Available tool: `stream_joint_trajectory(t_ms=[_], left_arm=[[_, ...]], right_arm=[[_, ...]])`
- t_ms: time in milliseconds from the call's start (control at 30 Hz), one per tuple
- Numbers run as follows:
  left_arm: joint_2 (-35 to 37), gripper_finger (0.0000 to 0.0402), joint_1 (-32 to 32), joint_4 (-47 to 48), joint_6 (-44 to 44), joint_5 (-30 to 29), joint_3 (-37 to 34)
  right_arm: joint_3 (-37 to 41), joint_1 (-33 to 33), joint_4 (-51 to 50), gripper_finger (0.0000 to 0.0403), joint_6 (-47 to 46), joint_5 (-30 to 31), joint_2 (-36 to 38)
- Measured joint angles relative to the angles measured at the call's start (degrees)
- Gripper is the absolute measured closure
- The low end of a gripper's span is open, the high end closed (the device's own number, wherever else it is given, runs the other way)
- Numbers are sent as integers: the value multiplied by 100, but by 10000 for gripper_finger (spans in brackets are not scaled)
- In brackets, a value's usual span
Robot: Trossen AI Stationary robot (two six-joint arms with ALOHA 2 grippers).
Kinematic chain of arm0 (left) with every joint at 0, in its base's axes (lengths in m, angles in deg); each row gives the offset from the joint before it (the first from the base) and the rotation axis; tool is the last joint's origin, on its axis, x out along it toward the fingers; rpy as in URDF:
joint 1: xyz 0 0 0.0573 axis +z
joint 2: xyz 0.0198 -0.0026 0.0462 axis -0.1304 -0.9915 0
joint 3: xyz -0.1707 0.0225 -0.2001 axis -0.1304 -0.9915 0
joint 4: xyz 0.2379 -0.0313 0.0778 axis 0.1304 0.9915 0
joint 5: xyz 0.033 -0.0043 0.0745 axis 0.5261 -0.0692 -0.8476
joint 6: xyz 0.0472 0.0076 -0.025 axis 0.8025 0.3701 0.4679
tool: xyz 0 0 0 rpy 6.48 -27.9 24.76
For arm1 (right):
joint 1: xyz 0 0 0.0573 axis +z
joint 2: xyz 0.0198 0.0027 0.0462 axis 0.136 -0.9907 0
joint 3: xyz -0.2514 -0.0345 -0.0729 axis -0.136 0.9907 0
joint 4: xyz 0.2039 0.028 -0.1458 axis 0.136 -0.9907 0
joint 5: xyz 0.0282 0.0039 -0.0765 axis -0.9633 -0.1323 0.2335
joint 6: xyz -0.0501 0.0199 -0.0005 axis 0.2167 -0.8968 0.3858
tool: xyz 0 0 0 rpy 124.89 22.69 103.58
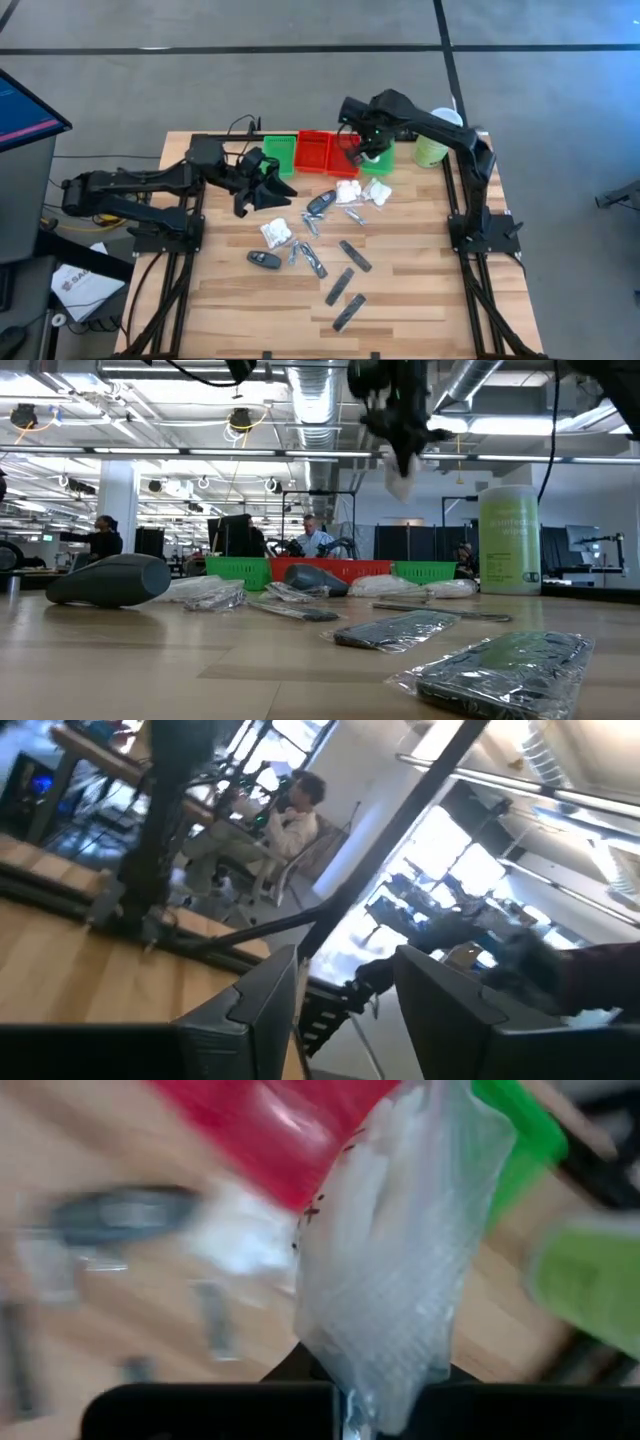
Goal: Pick & Place Travel size toiletries
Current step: Put the cotton pack into the left green basket
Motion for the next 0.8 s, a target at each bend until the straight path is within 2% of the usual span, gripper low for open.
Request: stream_joint_trajectory(t_ms=[200, 367, 633, 800], left_arm=[[103, 238, -58, 6, -2, -4, 0], [184, 238, -42, 24, 77, -59, 2], [168, 238, 85, 463, 474, -864, 0], [168, 238, 693, 689, 670, -1005, 0]], right_arm=[[921, -349, 321, 398, 186, -14, 439], [1146, -516, 567, 398, 217, -71, 530], [1139, 329, 1272, 398, 554, -638, 1480], [1135, 1109, 1902, 398, 487, -711, 2107]])
